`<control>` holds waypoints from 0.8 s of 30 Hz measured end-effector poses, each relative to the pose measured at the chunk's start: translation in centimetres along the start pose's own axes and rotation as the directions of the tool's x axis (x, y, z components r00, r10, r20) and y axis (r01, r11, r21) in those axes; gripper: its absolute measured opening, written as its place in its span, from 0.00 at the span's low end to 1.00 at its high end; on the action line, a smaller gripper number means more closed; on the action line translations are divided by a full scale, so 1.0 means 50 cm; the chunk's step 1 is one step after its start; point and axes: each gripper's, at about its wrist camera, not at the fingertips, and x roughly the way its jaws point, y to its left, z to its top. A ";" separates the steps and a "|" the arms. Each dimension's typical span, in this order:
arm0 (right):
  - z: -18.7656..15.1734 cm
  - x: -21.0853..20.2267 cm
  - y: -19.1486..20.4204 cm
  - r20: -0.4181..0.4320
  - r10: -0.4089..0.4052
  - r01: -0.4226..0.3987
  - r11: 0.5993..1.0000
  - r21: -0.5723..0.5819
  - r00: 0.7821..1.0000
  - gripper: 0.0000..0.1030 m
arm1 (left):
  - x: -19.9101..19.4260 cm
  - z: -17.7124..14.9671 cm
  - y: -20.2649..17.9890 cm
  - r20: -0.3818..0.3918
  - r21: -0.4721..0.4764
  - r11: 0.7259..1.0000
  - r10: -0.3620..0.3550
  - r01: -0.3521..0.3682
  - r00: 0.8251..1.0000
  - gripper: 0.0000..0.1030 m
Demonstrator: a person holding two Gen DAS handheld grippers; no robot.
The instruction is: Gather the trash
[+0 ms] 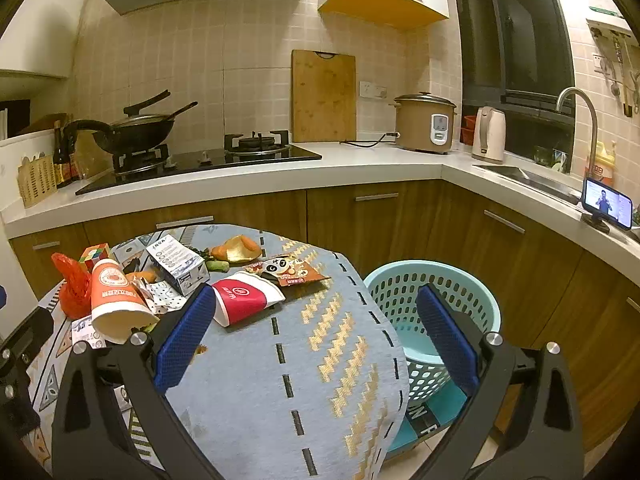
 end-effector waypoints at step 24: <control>-0.002 0.005 0.002 -0.011 0.010 -0.010 1.000 -0.005 1.000 0.93 | 0.001 -0.002 -0.007 -0.009 0.007 1.000 -0.011 0.011 1.000 0.93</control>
